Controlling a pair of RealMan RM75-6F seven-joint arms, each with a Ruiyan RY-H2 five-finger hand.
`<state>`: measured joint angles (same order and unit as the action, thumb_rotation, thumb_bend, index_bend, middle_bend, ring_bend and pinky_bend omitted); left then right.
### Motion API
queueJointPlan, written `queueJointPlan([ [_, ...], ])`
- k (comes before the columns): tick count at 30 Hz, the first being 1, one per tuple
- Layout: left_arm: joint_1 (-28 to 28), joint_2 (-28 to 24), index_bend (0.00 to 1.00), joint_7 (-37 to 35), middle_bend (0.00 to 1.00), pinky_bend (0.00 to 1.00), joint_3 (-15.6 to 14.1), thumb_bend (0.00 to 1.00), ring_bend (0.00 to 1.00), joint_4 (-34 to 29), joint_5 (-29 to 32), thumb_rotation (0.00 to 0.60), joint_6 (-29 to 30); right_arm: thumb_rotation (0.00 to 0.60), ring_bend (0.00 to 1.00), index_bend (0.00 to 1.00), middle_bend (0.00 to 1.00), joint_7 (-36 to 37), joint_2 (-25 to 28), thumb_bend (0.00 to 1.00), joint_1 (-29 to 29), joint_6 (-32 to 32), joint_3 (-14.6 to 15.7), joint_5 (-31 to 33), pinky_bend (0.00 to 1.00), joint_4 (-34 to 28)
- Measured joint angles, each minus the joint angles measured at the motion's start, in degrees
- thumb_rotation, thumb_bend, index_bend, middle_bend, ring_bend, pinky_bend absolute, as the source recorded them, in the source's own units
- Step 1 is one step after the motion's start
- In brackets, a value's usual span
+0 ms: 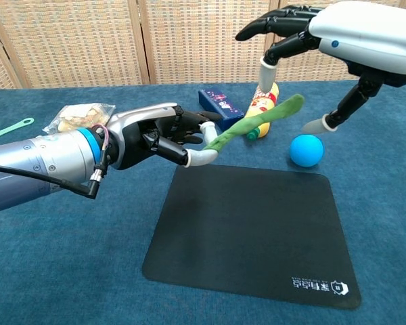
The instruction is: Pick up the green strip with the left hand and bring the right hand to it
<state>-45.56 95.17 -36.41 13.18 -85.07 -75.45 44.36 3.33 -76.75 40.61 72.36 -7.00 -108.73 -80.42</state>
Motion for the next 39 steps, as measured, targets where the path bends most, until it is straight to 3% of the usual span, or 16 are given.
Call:
queueJointPlan([
  [8, -0.2, 0.3, 0.7, 0.3, 0.0, 0.0, -0.3, 0.65, 0.0, -0.6, -0.1, 0.6, 0.1, 0.6, 0.0, 0.46, 0.16, -1.8, -1.9, 0.18, 0.7, 0.3, 0.1, 0.8, 0.0, 1.6],
  [16, -0.3, 0.6, 0.7, 0.7, 0.0, 0.0, -0.6, 0.65, 0.0, -0.7, 0.0, 0.6, 0.2, 0.6, 0.0, 0.48, 0.18, -1.4, -4.6, 0.29, 1.4, 1.7, 0.4, 1.9, 0.0, 4.3],
  [39, -0.6, 0.2, 0.7, 1.6, 0.0, 0.0, -0.7, 0.65, 0.0, -1.1, 0.5, 0.6, 0.1, 0.6, 0.0, 0.53, 0.2, -0.6, -4.8, 0.49, 2.2, 4.5, 2.3, 1.4, 0.0, 4.5],
])
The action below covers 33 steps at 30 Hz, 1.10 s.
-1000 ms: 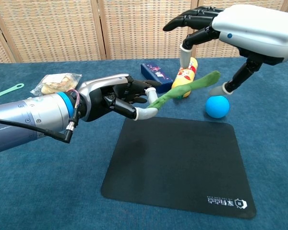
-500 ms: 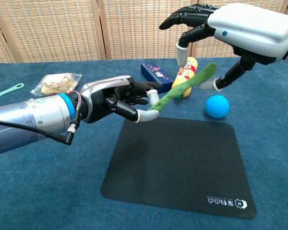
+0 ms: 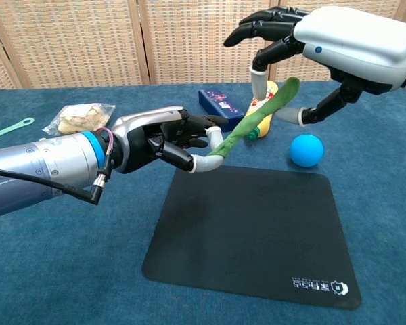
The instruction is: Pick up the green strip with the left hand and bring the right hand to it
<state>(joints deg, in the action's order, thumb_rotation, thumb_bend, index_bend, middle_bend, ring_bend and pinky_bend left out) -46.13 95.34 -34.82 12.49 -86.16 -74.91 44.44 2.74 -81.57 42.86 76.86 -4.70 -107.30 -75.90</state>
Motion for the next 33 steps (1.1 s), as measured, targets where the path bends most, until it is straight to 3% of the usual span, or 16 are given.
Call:
queueJointPlan([
  [13, 0.2, -0.3, 0.7, 0.7, 0.0, 0.0, -0.2, 0.65, 0.0, -1.0, 0.3, 0.6, 0.2, 0.6, 0.0, 0.58, 0.21, -0.8, 0.4, 0.56, 0.1, 0.8, 0.9, -0.4, 0.0, -0.8],
  [20, 0.3, -0.6, 0.7, 1.3, 0.0, 0.0, -0.1, 0.65, 0.0, -1.6, 0.6, 0.6, 0.4, 0.6, 0.0, 0.72, 0.21, -1.2, 0.7, 0.58, 0.0, 1.4, 1.0, -0.4, 0.0, -1.4],
  [33, 0.5, -0.8, 0.73, 2.6, 0.0, 0.0, 0.2, 0.65, 0.0, -1.8, 1.5, 0.6, 0.9, 0.6, 0.0, 0.77, 0.22, -1.9, 1.0, 0.59, -0.4, 2.7, 1.2, -0.8, 0.0, -1.5],
])
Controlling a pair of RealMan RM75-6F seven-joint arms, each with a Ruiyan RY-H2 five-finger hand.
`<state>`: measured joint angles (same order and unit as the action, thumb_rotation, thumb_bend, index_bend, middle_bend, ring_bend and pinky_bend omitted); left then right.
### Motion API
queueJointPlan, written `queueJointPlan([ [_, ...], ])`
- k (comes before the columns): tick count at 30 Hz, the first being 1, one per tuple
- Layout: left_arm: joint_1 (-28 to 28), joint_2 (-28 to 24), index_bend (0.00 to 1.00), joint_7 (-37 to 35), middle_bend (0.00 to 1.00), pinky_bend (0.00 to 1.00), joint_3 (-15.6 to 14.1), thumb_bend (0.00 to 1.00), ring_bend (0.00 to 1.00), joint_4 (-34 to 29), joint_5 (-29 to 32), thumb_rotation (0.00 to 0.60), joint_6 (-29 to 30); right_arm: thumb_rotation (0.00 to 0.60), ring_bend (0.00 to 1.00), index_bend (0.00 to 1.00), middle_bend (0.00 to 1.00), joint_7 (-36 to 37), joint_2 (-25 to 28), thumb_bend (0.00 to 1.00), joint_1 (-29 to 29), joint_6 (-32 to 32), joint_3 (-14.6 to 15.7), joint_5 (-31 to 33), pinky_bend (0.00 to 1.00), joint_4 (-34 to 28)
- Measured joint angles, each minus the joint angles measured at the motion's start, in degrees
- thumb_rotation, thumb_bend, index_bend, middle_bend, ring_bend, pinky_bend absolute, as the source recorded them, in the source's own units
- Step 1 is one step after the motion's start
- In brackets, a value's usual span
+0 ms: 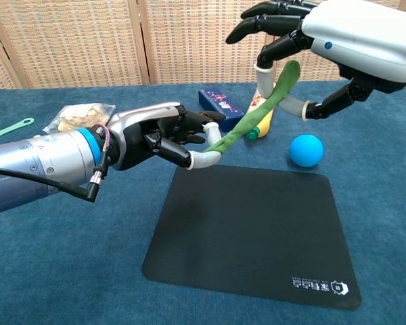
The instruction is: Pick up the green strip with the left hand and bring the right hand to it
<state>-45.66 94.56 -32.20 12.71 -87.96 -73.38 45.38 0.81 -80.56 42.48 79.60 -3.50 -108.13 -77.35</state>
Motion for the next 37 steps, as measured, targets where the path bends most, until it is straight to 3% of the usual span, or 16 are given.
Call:
queueJointPlan([
  [19, 2.3, -3.0, 0.8, -3.8, 0.0, 0.0, 0.5, 0.69, 0.0, 5.5, 1.7, 0.6, -0.1, 0.6, 0.0, 0.77, 0.23, -0.9, 0.6, 0.59, -0.5, 2.0, -0.9, 0.6, 0.0, 2.2],
  [37, 7.8, -10.6, 0.8, -13.3, 0.0, 0.0, -1.9, 0.7, 0.0, 13.8, -3.1, 0.6, 2.7, 0.6, 0.0, 0.77, 0.23, -2.2, 2.6, 0.59, -1.8, 2.3, -0.2, 1.3, 0.0, 2.0],
])
